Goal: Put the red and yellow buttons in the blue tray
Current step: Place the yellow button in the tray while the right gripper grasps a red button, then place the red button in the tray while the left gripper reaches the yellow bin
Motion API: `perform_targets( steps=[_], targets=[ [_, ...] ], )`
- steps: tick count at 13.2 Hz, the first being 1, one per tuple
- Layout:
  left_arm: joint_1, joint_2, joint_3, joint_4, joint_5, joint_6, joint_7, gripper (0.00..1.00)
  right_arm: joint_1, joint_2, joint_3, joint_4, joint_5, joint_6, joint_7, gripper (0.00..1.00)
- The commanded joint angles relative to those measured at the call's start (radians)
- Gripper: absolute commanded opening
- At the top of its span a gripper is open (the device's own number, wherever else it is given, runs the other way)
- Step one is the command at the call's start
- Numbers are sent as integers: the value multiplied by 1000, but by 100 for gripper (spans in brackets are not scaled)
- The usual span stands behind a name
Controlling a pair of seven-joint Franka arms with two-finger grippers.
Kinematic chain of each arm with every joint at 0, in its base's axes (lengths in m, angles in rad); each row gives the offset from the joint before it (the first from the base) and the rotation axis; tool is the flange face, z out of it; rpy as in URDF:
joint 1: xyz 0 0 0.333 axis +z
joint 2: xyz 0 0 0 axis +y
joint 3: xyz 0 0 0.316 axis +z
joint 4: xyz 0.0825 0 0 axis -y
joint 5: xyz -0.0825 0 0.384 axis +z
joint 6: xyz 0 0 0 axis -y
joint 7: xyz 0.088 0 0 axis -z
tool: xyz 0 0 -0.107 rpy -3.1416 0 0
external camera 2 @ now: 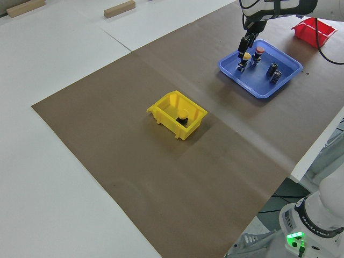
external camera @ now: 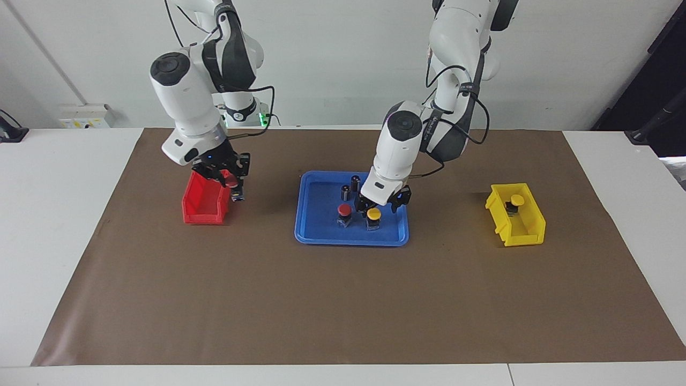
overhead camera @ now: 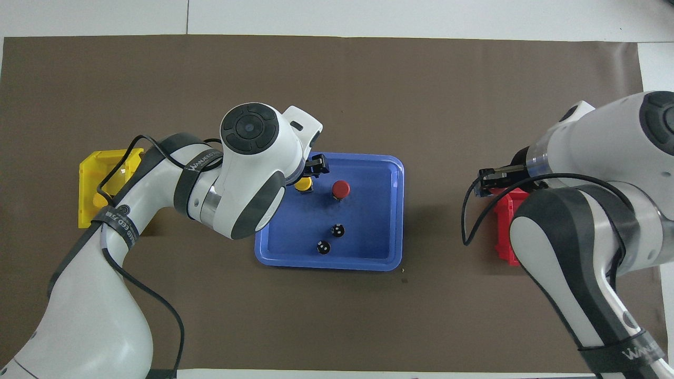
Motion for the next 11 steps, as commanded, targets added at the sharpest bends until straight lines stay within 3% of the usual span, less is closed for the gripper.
perform_targets(
  steps=[1, 4, 7, 11],
  targets=[
    [78, -93, 15, -32, 52, -122, 97, 100, 52, 114, -3, 156, 21, -18, 117, 26],
    [209, -160, 15, -46, 77, -197, 330, 100, 144, 176, -3, 218, 21, 3, 253, 26],
    [378, -215, 15, -54, 76, -222, 609, 100, 204, 207, -3, 191, 21, 80, 291, 26],
    [568, -241, 15, -57, 70, -214, 835, 100, 230, 242, -3, 126, 21, 169, 291, 26]
  ],
)
